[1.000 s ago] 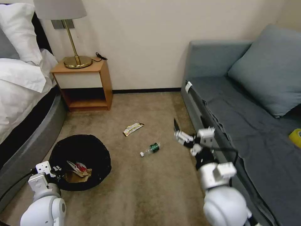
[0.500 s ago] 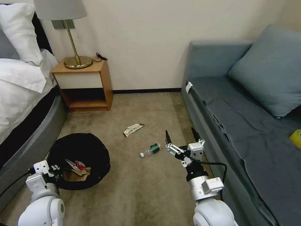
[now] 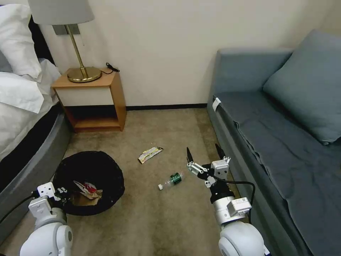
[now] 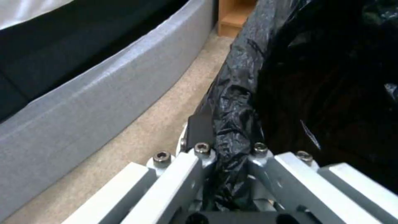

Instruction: Pick up the trash bin, then pick up the garbage on the floor and place it into the trash bin.

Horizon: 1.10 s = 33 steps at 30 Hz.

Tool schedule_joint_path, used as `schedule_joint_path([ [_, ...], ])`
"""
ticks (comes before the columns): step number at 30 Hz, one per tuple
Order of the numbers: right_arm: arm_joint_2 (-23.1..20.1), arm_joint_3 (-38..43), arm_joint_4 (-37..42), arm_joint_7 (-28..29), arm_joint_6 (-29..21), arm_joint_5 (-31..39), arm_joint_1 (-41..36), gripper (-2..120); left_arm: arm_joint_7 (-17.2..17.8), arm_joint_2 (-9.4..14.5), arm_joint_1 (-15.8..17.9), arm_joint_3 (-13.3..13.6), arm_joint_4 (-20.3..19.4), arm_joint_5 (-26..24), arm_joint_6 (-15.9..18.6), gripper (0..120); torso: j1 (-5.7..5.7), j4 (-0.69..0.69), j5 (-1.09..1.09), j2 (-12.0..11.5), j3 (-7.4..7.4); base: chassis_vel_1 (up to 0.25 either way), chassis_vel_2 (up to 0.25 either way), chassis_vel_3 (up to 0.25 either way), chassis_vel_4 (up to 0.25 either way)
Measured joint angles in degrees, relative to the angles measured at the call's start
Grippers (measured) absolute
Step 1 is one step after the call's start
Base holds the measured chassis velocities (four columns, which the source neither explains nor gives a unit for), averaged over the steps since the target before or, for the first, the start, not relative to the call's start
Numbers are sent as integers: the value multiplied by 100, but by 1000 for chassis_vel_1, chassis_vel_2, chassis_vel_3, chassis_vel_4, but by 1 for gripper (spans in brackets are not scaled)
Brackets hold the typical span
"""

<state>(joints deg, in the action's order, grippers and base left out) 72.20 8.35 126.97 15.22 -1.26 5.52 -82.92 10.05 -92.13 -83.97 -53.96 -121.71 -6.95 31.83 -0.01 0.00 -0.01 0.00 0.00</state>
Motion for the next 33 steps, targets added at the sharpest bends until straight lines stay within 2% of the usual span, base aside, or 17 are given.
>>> schedule_joint_path([
  [13,-57,-196,-226,-44,-95,51,247,100,2,0,-19,-44,-1,-67,-23,2,0,0,1,0,0,-101,107,111,-103],
  [18,-330,-300,-599,-329,73,260,709,100,0,0,-42,-42,-23,-70,-48,2,1,-2,2,0,1,-68,59,54,-65],
  [19,-656,-392,-924,-635,246,345,1102,100,3,0,-63,-38,-48,-70,-59,2,1,-1,3,0,0,0,0,0,0],
  [21,-1245,-739,-1322,-831,119,669,1801,100,4,-1,-87,-30,-88,-70,-64,2,1,2,3,0,0,0,0,0,0],
  [22,-1245,-739,-1322,-831,119,669,1801,100,4,-1,-87,-30,-88,-70,-64,2,1,2,3,0,0,0,0,0,0],
  [25,-1922,-1531,-1882,-1146,-258,1260,2901,100,-1,-1,-103,-19,-140,-65,-80,2,1,1,2,0,0,0,0,0,0],
  [26,-2039,-1741,-2077,-1365,-274,1262,3225,100,-3,-1,-108,-12,-157,-60,-88,2,1,0,3,0,0,0,0,0,0],
  [27,-2039,-1741,-2077,-1365,-274,1262,3225,100,-3,-1,-108,-12,-157,-60,-88,2,1,0,3,0,0,0,0,0,0],
  [29,-2211,-2197,-2493,-1884,-208,1231,3906,100,-9,0,-117,1,-170,-45,-118,2,1,-1,1,0,0,0,0,0,0],
  [30,-2334,-2839,-2995,-2427,-54,1317,4642,100,-20,-1,-131,14,-172,-20,-154,2,1,3,1,0,1,0,0,0,0],
  [32,-2357,-3162,-3236,-2621,-48,1339,4936,100,-20,-1,-139,18,-171,-4,-176,2,1,2,-1,0,0,0,0,0,0],
  [33,-2336,-3651,-3646,-2909,19,1312,5330,100,-17,-1,-146,19,-166,19,-204,2,1,1,0,0,1,0,0,0,0],
])
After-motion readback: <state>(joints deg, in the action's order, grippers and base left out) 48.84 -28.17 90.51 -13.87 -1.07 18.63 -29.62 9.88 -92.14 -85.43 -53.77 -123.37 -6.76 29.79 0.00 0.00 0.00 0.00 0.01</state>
